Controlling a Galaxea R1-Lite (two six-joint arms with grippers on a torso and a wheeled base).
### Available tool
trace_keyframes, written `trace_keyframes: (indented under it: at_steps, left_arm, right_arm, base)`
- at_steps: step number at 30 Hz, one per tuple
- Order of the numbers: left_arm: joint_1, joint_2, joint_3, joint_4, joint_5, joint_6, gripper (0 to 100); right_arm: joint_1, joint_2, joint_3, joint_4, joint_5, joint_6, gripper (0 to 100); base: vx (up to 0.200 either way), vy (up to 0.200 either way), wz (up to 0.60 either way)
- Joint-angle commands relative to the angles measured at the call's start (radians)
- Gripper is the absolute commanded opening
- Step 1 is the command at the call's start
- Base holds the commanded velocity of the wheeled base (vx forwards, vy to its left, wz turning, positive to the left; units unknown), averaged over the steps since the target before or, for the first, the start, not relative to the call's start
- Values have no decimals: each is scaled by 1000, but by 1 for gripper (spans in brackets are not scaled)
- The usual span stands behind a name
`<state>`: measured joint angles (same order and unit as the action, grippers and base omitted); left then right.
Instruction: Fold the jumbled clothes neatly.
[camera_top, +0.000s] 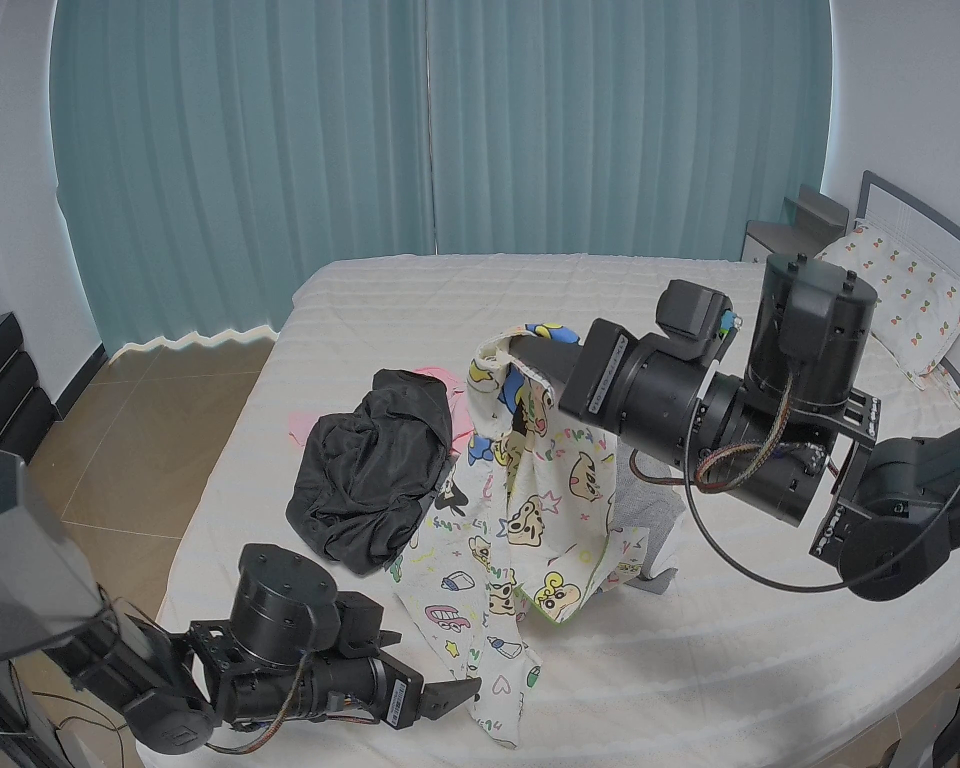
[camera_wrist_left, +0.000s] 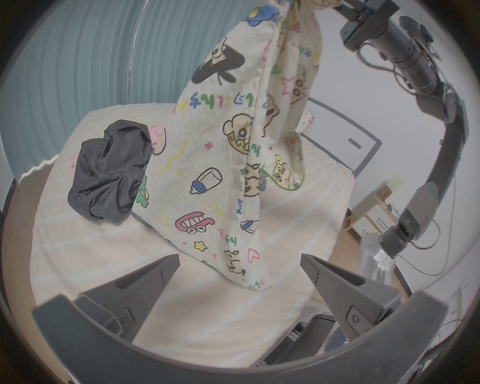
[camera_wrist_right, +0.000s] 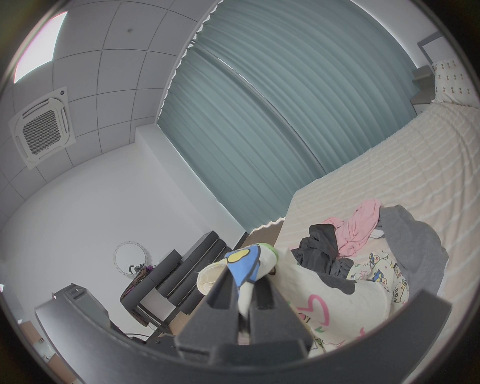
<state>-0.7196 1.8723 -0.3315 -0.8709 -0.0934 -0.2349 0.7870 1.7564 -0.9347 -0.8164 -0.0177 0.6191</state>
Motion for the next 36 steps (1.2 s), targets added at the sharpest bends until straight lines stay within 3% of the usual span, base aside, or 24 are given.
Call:
trace_keyframes:
  at_steps: [1,4,6,10,22,32,36]
  left_arm:
    - [-9,105,22,-40,9,-7,100]
    - [-21,105,22,-60,3,-30,100]
    - [-60,106,26,-100,-9,-110,100]
    - [-73,154,19,-137,-6,-116,100]
    - [-61,439,19,-568,32,-119,100]
    - [-57,481,-3,-600,43,-118,100]
    - [-52,530,-72,-605,135,-127,100]
  right_arm:
    - [-8,-2,10,-1,4,7,0]
    - [-11,-3,2,-1,4,21,0]
    - [-11,-6,4,0,4,27,0]
    - [-6,-5,4,0,4,34,0]
    - [57,-40,-6,2,2,34,0]
    - [80,-31,-24,2,2,36,0]
    - [93,-37,-23,2,1,36,0]
  base:
    - [0,0,0]
    - [0,0,0]
    - [0,0,0]
    - [0,0,0]
    - [0,0,0]
    - [0,0,0]
    - [0,0,0]
